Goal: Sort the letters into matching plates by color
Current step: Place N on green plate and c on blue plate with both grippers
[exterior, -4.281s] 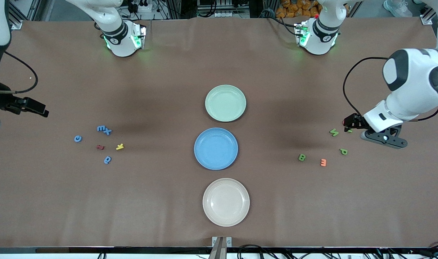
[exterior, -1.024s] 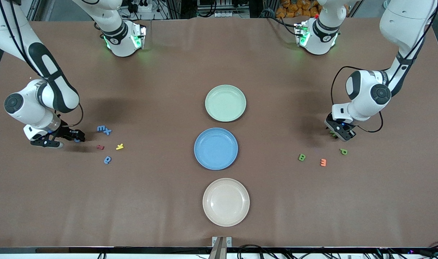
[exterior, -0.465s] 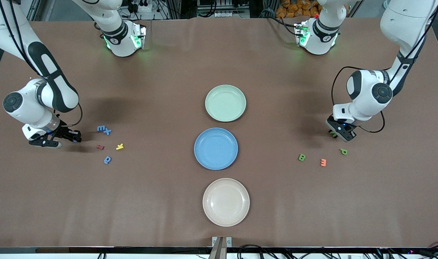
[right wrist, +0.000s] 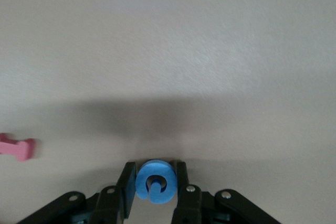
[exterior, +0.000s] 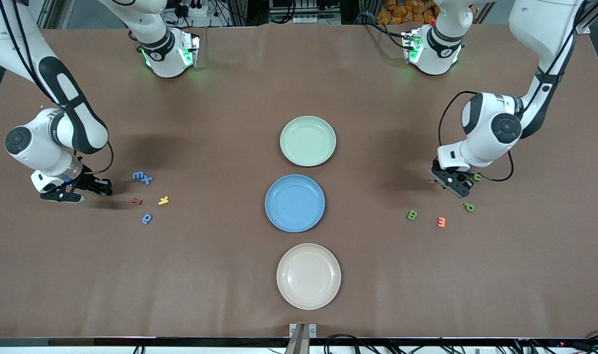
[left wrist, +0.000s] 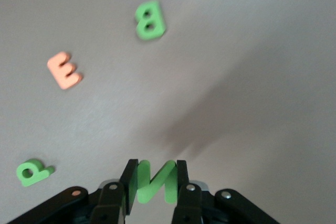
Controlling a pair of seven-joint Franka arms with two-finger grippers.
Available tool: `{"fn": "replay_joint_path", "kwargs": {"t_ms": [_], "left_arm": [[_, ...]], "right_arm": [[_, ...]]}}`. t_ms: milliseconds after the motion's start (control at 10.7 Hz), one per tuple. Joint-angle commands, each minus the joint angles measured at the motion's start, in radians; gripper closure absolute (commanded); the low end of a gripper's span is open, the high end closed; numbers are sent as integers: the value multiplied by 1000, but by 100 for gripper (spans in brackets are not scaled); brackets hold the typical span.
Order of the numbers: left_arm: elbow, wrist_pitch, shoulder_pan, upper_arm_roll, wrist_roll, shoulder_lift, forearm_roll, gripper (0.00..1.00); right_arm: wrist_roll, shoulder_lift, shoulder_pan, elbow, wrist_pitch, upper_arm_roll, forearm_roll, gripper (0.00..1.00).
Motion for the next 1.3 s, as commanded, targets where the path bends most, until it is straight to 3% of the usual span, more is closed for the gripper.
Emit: {"fn": "replay_joint_path", "kwargs": {"t_ms": [0, 372, 745, 1210], "left_arm": [[73, -160, -6, -85, -199, -28, 28, 100], [93, -192, -9, -239, -510, -28, 28, 100], [93, -212, -17, -381, -853, -15, 28, 100], [119, -211, -198, -395, -1213, 22, 26, 100]], "right_arm": [[105, -76, 12, 105, -242, 37, 0, 74], [384, -74, 190, 179, -260, 41, 10, 74], [527, -74, 400, 251, -261, 38, 147, 73], [911, -2, 593, 355, -260, 63, 141, 73]]}}
